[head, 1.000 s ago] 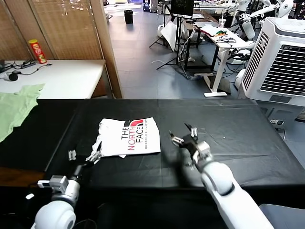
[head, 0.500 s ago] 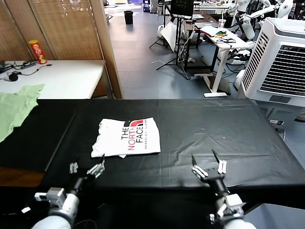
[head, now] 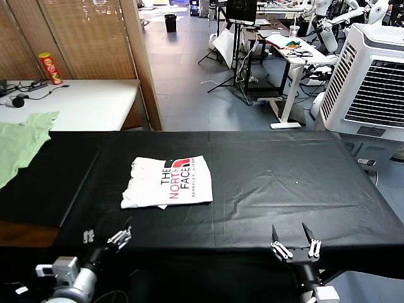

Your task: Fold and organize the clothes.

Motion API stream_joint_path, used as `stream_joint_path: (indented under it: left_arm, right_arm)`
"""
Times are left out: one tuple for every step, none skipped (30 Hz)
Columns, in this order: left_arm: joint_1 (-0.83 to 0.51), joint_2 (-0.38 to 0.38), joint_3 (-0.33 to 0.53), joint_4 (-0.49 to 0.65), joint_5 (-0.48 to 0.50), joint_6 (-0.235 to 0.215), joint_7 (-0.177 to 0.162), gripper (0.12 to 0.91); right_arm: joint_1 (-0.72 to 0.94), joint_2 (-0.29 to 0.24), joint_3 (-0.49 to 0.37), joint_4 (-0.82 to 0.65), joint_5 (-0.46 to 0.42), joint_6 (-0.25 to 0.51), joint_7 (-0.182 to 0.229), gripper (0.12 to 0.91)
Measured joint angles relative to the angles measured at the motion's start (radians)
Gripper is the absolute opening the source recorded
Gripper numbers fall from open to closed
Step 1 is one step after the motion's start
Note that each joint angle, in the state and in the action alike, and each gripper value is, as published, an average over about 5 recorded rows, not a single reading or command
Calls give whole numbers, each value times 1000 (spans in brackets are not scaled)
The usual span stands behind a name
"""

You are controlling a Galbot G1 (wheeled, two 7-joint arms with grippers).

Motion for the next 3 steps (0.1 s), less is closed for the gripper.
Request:
stream_joint_path:
  left_arm:
    - [4, -1, -4, -1, 0, 1, 1, 798]
    - [6, -1, -6, -2, 1, 2, 2, 798]
    - [7, -1, -8, -3, 1, 2, 2, 798]
  right_arm:
    - [-3, 0, 1, 1, 0, 0, 0, 798]
    - [-4, 0, 1, 2, 0, -1, 0, 798]
    - [-5, 0, 1, 3, 0, -1, 0, 798]
